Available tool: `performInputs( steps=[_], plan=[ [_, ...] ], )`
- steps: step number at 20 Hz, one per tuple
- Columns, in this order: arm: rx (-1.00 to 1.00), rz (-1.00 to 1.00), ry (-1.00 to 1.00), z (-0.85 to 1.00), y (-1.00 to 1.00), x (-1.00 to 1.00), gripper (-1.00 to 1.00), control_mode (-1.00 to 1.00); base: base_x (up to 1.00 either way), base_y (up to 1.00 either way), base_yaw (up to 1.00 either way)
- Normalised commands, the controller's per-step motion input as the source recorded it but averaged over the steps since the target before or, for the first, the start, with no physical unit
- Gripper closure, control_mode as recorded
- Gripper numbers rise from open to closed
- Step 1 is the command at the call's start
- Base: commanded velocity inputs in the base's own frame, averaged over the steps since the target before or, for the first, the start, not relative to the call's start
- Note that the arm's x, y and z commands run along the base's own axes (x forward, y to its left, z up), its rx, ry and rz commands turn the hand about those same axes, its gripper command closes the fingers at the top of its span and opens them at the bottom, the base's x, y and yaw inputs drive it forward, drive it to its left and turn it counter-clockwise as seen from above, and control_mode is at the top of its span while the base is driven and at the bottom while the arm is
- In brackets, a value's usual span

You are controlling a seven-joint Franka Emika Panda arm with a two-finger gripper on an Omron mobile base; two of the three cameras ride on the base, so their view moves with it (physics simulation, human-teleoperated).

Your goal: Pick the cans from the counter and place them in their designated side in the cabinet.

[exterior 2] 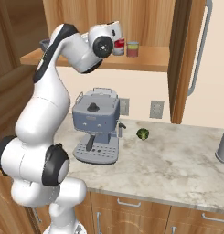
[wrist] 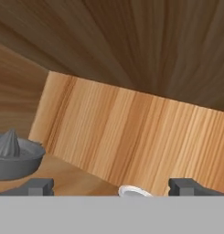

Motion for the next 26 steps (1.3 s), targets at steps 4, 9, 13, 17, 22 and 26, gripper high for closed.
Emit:
performInputs(
  steps=[4,9,13,17,22,26],
  plan=[
    [-0.05,0.02,-0.07,0.0,0.13,-0.77,-1.0,-1.0,0.0,0.0,0.0],
    [-0.05,0.02,-0.06,0.0,0.16,-0.81,-1.0,-1.0,0.0,0.0,0.0],
    [-0.05,0.02,-0.05,-0.02,0.13,-0.81,-1.0,-1.0,0.0,0.0,0.0],
    [-0.05,0.02,-0.05,-0.07,0.12,-0.8,-1.0,-1.0,0.0,0.0,0.0],
    [-0.05,0.02,-0.04,-0.12,0.11,-0.79,-1.0,-1.0,0.0,0.0,0.0],
    [-0.05,0.02,-0.03,-0.14,0.12,-0.78,-1.0,-1.0,0.0,0.0,0.0]
  ],
)
